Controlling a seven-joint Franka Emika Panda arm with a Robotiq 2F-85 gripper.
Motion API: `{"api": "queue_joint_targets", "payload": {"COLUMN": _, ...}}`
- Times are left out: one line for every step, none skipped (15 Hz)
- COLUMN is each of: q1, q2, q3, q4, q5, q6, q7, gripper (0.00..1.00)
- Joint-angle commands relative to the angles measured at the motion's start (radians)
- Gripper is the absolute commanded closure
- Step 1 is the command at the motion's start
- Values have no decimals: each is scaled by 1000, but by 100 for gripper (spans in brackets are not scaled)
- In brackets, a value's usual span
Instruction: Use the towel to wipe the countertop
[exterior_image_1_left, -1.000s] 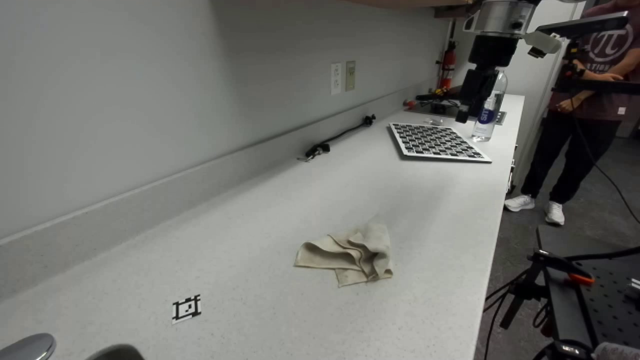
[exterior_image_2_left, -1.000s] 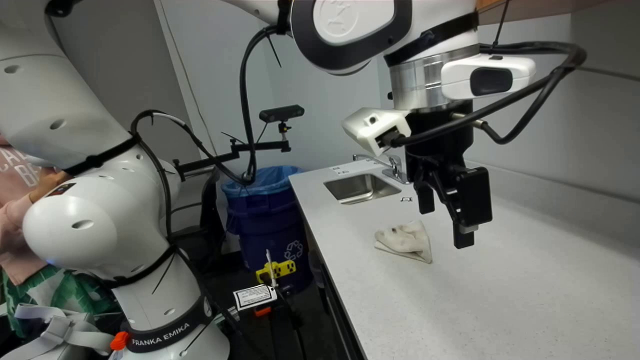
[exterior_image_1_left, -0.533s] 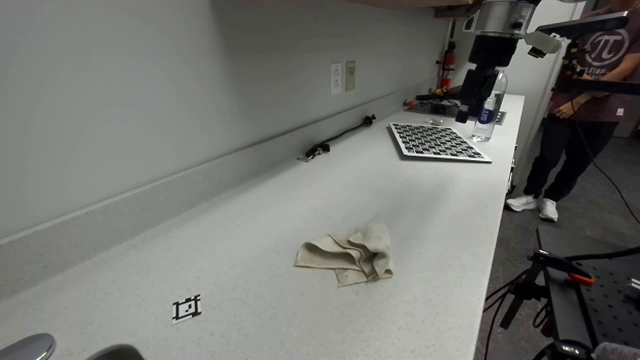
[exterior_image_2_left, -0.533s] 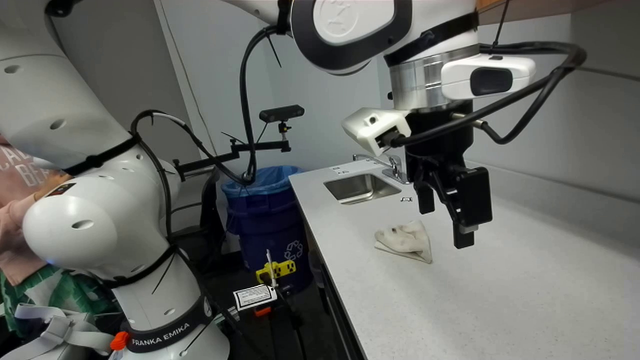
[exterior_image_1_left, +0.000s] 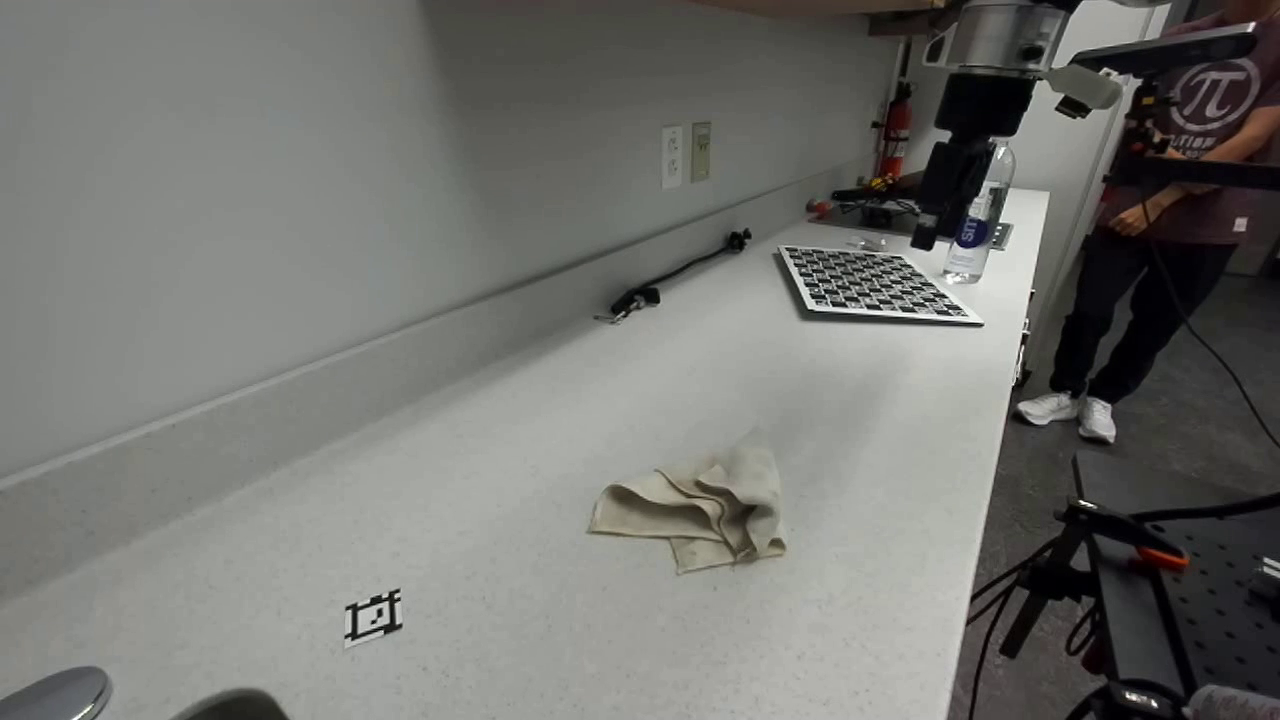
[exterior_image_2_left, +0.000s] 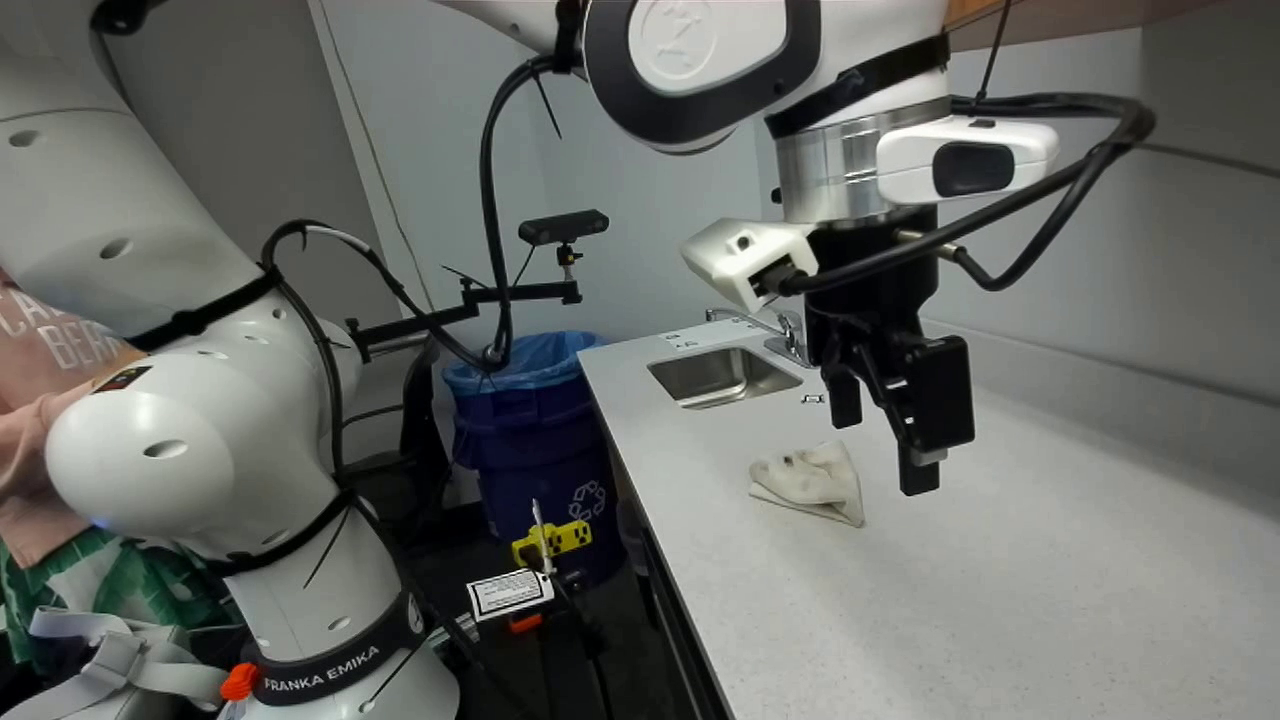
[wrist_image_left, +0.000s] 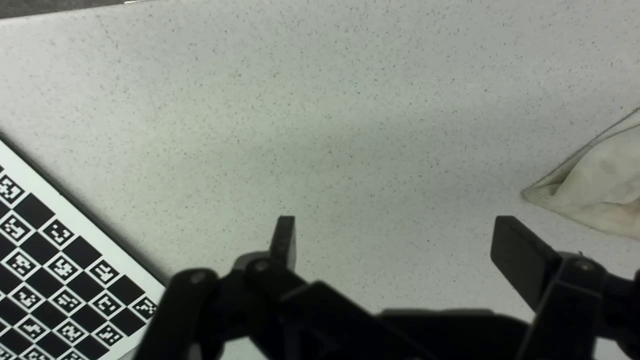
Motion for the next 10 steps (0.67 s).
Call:
{"api": "queue_joint_targets", "payload": {"q1": 0, "q2": -9, "q3": 24, "q4": -25, "q5": 10, "q6": -15, "q7": -16, "gripper": 0}}
{"api": "queue_joint_targets", "payload": {"q1": 4, "q2": -10, "q3": 30, "q4": -34, "q5": 13, "q6": -15, "q7": -19, "gripper": 0}}
{"api": "queue_joint_targets", "payload": {"q1": 9, "q2": -9, "q3": 36, "q4": -42, "q5": 17, "q6": -16, "q7": -22, "gripper": 0}}
{"api": "queue_joint_targets", "payload": {"q1": 17, "q2": -8, "q3": 45, "q4": -51, "q5": 20, "q6": -15, "q7": -21, "gripper": 0}}
{"api": "queue_joint_targets", "payload": {"q1": 25, "q2": -6, "q3": 54, "q4": -60, "q5": 23, "q6": -12, "q7": -22, "gripper": 0}}
{"api": "queue_joint_targets", "payload": {"q1": 36, "q2": -4, "q3": 65, "q4": -70, "q5": 31, "q6": -5, "q7": -24, "gripper": 0}}
{"api": "queue_joint_targets", "payload": {"q1": 47, "q2": -2, "q3": 75, "q4": -77, "q5": 38, "q6": 1, "q7": -26, "gripper": 0}}
{"api": "queue_joint_targets", "payload": {"q1": 62, "q2": 2, "q3": 85, "q4": -84, "q5": 51, "q6": 9, "q7": -29, "gripper": 0}}
{"api": "queue_joint_targets", "payload": {"q1": 79, "q2": 8, "q3": 96, "q4": -89, "q5": 70, "q6": 16, "q7": -32, "gripper": 0}}
{"api": "queue_joint_targets", "payload": {"q1": 98, "q2": 13, "q3": 110, "q4": -92, "q5": 92, "q6": 27, "q7": -30, "gripper": 0}}
